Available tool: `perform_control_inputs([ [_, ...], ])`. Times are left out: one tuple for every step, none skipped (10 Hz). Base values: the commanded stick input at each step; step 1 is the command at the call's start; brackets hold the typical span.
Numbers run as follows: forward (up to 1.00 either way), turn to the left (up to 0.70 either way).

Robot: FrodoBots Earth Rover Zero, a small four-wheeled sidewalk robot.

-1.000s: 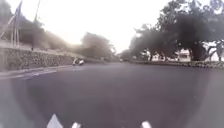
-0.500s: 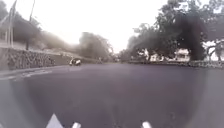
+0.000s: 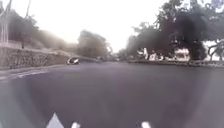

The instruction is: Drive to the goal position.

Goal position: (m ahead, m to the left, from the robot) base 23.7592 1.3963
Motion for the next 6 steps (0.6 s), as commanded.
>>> perform_control_inputs([
  [0.7,-0.05],
  [0.7,-0.18],
  [0.7,-0.28],
  [0.7,0.0],
  [0.7,0.0],
  [0.7,0.0],
])
